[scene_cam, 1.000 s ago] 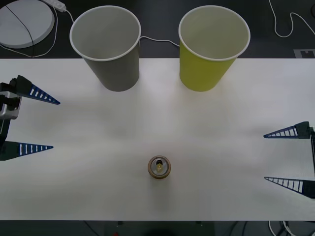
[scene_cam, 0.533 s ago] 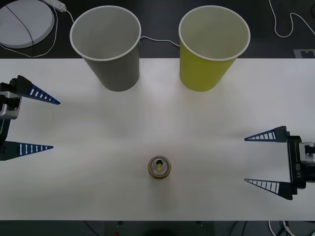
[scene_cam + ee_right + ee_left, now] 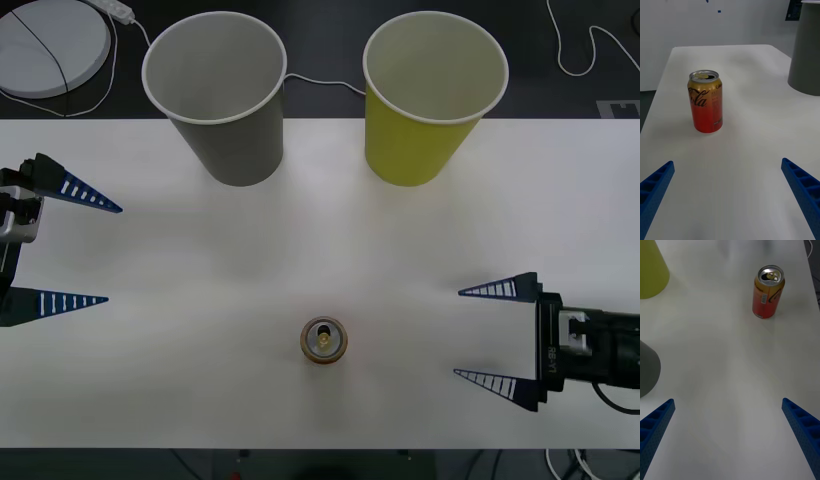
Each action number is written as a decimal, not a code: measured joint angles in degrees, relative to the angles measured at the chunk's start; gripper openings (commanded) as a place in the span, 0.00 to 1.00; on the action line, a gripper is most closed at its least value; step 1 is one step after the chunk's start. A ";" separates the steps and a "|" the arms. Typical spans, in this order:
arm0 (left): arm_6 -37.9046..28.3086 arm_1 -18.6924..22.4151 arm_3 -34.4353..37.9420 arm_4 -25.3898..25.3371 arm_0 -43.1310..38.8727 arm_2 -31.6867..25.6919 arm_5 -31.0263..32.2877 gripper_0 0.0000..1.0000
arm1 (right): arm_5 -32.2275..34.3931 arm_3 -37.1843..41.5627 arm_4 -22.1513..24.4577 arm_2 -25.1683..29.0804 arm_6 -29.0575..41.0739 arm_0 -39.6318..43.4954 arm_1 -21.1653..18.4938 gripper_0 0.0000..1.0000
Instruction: Put the can into the green bin and the plastic bottle into the gray bin
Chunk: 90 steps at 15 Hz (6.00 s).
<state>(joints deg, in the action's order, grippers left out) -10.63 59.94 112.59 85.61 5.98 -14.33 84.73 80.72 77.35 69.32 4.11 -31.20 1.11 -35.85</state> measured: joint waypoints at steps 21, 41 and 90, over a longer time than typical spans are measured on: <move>0.00 0.00 0.00 0.00 0.00 0.00 0.00 1.00 | -7.31 -13.99 0.01 -15.22 -3.95 -10.74 11.67 1.00; 0.00 0.00 0.00 0.00 0.00 0.00 0.00 1.00 | -15.48 -14.00 0.08 -24.24 -4.27 -13.24 16.08 0.01; 0.00 0.00 0.00 0.00 0.00 0.00 0.00 1.00 | 9.29 33.29 29.87 15.99 109.77 -15.26 -29.31 0.00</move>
<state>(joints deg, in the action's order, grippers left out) -10.63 59.94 112.59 85.61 5.98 -14.33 84.73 90.01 110.64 99.19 20.09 78.57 -14.15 -65.16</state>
